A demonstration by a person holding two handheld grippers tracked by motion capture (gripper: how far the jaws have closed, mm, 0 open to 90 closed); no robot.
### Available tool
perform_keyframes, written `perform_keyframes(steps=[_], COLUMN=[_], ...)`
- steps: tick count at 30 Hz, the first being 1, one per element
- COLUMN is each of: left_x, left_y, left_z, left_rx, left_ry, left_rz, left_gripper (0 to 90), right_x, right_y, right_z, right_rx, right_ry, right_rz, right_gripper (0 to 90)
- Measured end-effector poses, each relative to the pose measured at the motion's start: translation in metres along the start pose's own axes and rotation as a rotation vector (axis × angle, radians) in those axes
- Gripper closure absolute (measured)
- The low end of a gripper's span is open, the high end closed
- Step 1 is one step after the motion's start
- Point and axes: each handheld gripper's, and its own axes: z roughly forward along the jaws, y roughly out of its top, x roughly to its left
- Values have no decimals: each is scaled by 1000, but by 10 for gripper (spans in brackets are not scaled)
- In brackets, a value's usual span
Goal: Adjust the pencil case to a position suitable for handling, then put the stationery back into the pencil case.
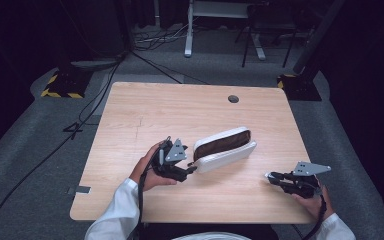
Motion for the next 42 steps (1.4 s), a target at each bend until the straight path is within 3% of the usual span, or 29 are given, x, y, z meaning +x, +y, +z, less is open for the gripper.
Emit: perform_keyframes(steps=[3, 7, 8, 10, 12, 13, 14, 15, 16, 20, 21, 31, 42], left_x=[-3, -1, -1, -1, -1, 0, 0, 1, 1, 1, 0, -2, 0], left_y=[-21, -56, -56, -71, -83, -90, -90, -100, -100, -109, -113, -113, -113], left_z=[-3, -7, -7, -4, -4, -4, -4, -4, -4, -8, -9, -8, -7], left_rx=[62, 54, 54, 114, 146, 146, 146, 157, 157, 149, 133, 124, 128], left_ry=[40, 49, 49, 92, 105, 105, 105, 103, 103, 91, 86, 101, 111], left_rz=[-31, -115, -115, -120, -142, -174, -174, -222, -222, -290, -325, -339, -333], left_gripper=[202, 177, 177, 177, 176, 176, 173, 173, 172, 169, 169, 148, 154], right_x=[0, -3, -3, -6, -8, -8, -8, -9, -9, -12, -12, -25, -35], right_y=[2, 5, 5, 5, 5, 5, 5, 5, 5, 8, 9, 20, 48], right_z=[-5, -11, -11, -13, -15, -17, -18, -20, -20, -23, -24, -39, -57], right_rx=[-18, -48, -48, -54, -57, -59, -65, -73, -73, -102, -110, -165, -203], right_ry=[-6, -19, -19, -33, -48, -54, -60, -62, -62, -73, -71, -92, -134], right_rz=[-1, 13, 13, 22, 22, 21, 17, 15, 15, 25, 20, 14, -27], right_gripper=[736, 736, 736, 736, 736, 736, 735, 735, 735, 736, 736, 736, 735])
